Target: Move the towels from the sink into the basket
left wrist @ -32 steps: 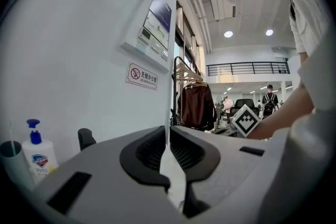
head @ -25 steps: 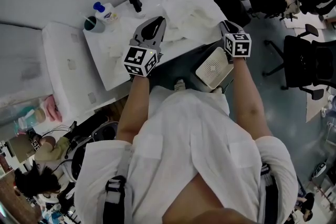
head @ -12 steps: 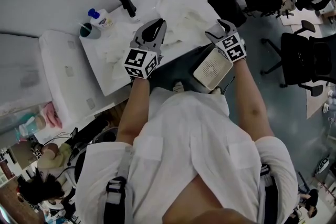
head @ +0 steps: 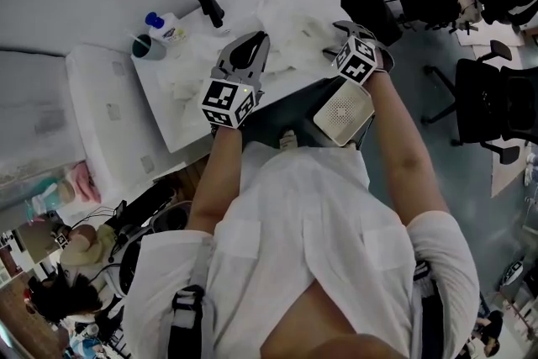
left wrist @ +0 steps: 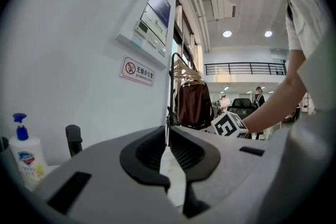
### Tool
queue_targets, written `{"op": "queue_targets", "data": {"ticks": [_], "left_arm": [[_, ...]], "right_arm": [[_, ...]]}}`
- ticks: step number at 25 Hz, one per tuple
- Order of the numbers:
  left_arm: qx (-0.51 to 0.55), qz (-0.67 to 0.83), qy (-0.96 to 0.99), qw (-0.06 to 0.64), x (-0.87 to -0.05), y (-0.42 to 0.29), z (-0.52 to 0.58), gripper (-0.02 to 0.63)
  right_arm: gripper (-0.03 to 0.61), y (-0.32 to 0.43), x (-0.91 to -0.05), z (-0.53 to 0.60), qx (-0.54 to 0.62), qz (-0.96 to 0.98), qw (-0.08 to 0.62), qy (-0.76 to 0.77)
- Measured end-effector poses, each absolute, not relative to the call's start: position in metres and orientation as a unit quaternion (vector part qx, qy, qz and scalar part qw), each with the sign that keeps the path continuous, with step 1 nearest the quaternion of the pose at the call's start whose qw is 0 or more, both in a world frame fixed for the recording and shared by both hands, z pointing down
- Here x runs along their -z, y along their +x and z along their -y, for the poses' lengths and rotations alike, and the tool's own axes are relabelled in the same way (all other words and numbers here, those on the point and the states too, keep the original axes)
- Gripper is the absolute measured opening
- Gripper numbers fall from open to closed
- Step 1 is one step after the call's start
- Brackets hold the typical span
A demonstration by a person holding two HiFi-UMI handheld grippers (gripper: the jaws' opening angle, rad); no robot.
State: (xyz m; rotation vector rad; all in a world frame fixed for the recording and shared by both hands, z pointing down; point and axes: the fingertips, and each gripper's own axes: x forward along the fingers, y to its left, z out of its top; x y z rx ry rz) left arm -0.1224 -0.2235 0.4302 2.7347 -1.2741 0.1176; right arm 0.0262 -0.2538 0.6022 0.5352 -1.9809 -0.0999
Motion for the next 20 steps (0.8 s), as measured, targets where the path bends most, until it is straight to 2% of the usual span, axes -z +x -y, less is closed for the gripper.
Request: {"op": "queue_targets", "data": {"ticks": [7,14,15,17,18,20], "left_arm": [[-0.038,0.423,0.903,0.065,-0.434,-0.124,0.227,0.032],[-0.043,0.429,0.9,0.072,-0.441,-0.132,0.23,0.032],[-0.044,0.43,0.899,0.073,-0.442,-0.134,0.231,0.032],[-0.045,0.431,0.898,0.074,-0.444,-0.136,0.232,0.032],[-0.045,0.432,0.898,0.075,-0.444,-0.138,0.232,0.032],[-0.046,0.433,0.897,0.077,-0.445,-0.141,0.232,0.032]], "right_arm": [[0.342,0.004,-0.614,0.276,0.096,0.803,0.563,0.172],[0.337,-0.006,-0.638,0.285,0.066,0.796,0.582,0.151],[0.308,-0.006,-0.641,0.285,0.059,0.796,0.584,0.15],[0.135,-0.006,-0.646,0.283,0.058,0.792,0.589,0.151],[0.101,-0.006,-0.648,0.283,0.058,0.789,0.591,0.157],[0.077,-0.004,-0.65,0.282,0.051,0.787,0.589,0.176]]}}
